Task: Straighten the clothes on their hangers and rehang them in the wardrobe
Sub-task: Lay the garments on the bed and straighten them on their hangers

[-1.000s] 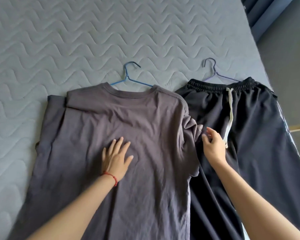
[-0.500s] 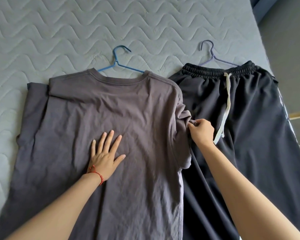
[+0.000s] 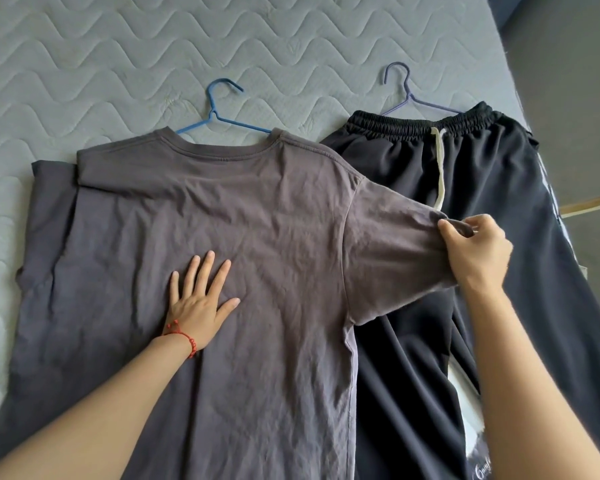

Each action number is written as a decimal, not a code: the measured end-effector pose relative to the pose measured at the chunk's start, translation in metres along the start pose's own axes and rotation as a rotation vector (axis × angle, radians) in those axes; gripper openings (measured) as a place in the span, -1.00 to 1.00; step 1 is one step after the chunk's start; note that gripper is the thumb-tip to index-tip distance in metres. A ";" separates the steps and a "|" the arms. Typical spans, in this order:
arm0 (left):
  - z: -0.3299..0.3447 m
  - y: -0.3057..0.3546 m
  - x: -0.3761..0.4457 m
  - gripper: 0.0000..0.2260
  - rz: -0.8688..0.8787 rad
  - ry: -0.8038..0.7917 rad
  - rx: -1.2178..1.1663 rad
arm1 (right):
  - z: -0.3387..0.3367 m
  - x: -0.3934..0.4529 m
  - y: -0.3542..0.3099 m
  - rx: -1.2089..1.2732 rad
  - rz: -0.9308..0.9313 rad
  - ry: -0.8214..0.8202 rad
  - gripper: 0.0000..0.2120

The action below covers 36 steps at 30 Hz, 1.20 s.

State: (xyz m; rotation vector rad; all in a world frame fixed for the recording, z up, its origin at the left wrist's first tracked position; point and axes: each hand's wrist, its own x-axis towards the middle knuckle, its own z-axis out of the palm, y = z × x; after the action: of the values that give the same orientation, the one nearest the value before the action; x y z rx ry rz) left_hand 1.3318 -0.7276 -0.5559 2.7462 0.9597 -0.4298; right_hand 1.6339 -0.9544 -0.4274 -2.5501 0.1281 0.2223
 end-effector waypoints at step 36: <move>-0.062 -0.101 -0.027 -0.58 -0.092 0.375 -0.460 | 0.178 -0.254 -0.059 0.044 -0.675 -0.487 -0.59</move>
State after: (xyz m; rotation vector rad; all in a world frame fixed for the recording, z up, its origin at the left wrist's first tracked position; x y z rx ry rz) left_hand 1.2605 -0.6478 -0.4983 2.4009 1.1051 0.2782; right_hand 1.3693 -0.7955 -0.4948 -2.2659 -0.8786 0.5437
